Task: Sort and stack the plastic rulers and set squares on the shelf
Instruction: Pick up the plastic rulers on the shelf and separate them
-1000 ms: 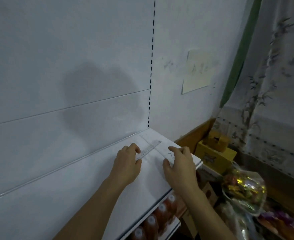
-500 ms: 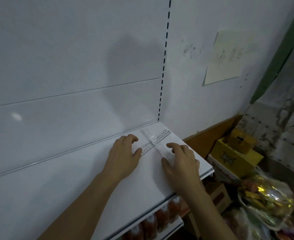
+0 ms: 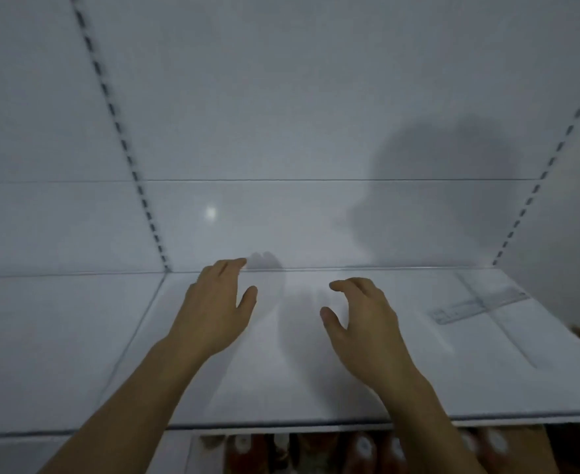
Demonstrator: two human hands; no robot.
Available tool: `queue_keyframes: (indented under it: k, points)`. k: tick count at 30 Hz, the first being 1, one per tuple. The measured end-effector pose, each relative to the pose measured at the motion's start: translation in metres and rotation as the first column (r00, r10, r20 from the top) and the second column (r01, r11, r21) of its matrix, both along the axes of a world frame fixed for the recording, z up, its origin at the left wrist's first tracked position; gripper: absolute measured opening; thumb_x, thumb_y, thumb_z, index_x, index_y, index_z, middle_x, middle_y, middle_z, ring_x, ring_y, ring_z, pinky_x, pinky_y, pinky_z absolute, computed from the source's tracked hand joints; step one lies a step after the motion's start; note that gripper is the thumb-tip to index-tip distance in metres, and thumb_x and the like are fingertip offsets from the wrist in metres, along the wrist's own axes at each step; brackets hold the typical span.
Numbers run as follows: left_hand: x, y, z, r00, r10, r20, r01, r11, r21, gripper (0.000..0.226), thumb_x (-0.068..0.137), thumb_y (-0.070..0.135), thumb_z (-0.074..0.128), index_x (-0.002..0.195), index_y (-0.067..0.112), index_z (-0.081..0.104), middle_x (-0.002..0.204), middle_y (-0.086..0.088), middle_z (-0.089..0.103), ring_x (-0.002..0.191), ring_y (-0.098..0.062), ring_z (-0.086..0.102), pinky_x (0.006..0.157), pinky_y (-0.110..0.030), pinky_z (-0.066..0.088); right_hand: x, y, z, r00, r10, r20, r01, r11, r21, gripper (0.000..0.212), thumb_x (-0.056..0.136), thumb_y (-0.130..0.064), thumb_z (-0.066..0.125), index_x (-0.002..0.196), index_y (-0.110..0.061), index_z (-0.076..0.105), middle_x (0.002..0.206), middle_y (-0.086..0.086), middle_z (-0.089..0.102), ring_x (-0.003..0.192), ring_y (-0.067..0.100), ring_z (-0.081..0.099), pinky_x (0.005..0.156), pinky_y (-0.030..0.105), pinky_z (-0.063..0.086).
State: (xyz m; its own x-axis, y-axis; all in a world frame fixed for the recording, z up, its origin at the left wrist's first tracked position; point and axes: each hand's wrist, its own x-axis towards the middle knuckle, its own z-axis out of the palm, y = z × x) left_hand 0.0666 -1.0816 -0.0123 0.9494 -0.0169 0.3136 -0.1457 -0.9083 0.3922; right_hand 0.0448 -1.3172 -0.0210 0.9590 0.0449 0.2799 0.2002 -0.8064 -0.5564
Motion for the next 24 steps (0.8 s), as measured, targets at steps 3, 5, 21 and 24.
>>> queue_keyframes:
  k: [3, 5, 21, 24]
  points:
    - [-0.044, 0.087, 0.0, 0.99, 0.129, -0.053, -0.129, 0.992, 0.014, 0.063, 0.101, 0.041, 0.046, 0.155, 0.013, 0.028, 0.158, -0.004, 0.034, 0.145, -0.021, 0.032, 0.119, -0.037, 0.026, -0.008, 0.083, -0.002, 0.992, 0.124, -0.036, -0.124, 0.992, 0.001, 0.053, 0.1, -0.04, 0.054, 0.148, -0.021, 0.043, 0.154, -0.005, 0.038, 0.141, 0.014, 0.034, 0.118, 0.042, 0.03]
    - [-0.078, 0.143, 0.0, 0.976, 0.206, -0.071, -0.205, 0.979, 0.015, 0.065, 0.101, 0.041, 0.046, 0.155, 0.011, 0.026, 0.16, -0.005, 0.031, 0.146, -0.021, 0.03, 0.119, -0.035, 0.023, -0.021, 0.141, -0.004, 0.974, 0.221, -0.054, -0.221, 0.975, -0.008, 0.058, 0.101, -0.042, 0.051, 0.152, -0.019, 0.036, 0.159, -0.003, 0.031, 0.147, 0.015, 0.026, 0.121, 0.045, 0.024]
    - [-0.396, 0.493, 0.002, 0.627, 0.771, -0.11, -0.772, 0.634, 0.044, 0.069, 0.101, 0.048, 0.043, 0.157, 0.015, 0.022, 0.165, -0.002, 0.019, 0.151, -0.019, 0.019, 0.121, -0.035, 0.017, -0.198, 0.545, 0.003, 0.643, 0.766, -0.011, -0.766, 0.642, -0.03, 0.056, 0.1, -0.04, 0.054, 0.15, -0.021, 0.039, 0.152, -0.006, 0.04, 0.14, 0.014, 0.037, 0.118, 0.05, 0.028]
    - [-0.433, 0.536, 0.006, 0.538, 0.838, -0.093, -0.837, 0.544, 0.059, 0.068, 0.099, 0.05, 0.047, 0.155, 0.016, 0.028, 0.163, 0.001, 0.022, 0.149, -0.021, 0.024, 0.121, -0.04, 0.026, -0.221, 0.607, 0.009, 0.55, 0.835, -0.019, -0.834, 0.549, -0.046, 0.054, 0.098, -0.038, 0.056, 0.147, -0.021, 0.041, 0.147, -0.007, 0.043, 0.135, 0.014, 0.042, 0.116, 0.049, 0.033]
